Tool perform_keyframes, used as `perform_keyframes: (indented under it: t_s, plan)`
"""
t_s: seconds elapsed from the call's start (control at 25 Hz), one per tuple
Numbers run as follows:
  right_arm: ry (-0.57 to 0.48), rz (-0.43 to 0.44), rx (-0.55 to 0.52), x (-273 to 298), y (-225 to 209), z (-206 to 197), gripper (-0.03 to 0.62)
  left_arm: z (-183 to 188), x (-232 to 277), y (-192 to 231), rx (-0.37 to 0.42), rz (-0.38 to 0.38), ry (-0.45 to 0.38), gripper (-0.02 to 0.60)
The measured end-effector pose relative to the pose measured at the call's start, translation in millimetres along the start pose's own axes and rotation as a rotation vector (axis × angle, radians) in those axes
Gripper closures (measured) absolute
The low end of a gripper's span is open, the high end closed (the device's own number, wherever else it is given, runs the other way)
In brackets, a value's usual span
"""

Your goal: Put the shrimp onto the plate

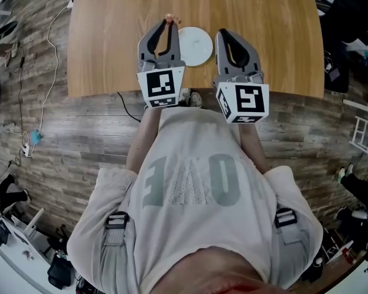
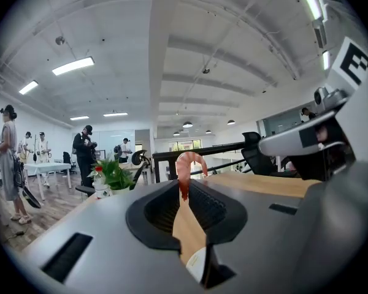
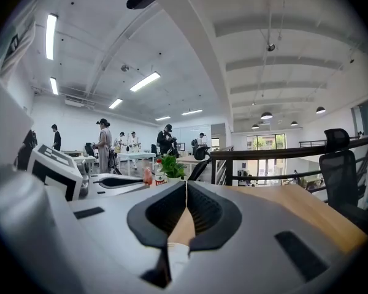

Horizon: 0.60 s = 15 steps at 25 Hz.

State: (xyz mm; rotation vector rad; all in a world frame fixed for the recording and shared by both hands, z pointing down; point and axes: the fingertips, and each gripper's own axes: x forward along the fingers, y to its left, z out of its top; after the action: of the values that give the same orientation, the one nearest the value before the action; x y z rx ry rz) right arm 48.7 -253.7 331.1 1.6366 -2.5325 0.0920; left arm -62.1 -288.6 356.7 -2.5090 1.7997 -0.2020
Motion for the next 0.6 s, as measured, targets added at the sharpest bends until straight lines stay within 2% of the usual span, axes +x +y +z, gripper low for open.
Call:
perform_keyframes:
  t_s: [0.36, 0.6]
  plan:
    - [0.045, -0.042, 0.001, -4.9, -9.6, -13.5, 0.572, -77.0, 15.7, -17.8, -0.021, -0.088, 0.252, 0.529]
    - [0.071, -0.071, 0.004, -11.6, -18.2, -21.4, 0.574, -141.1, 12.3, -31.1, -0.015, -0.150, 0.476, 0.529]
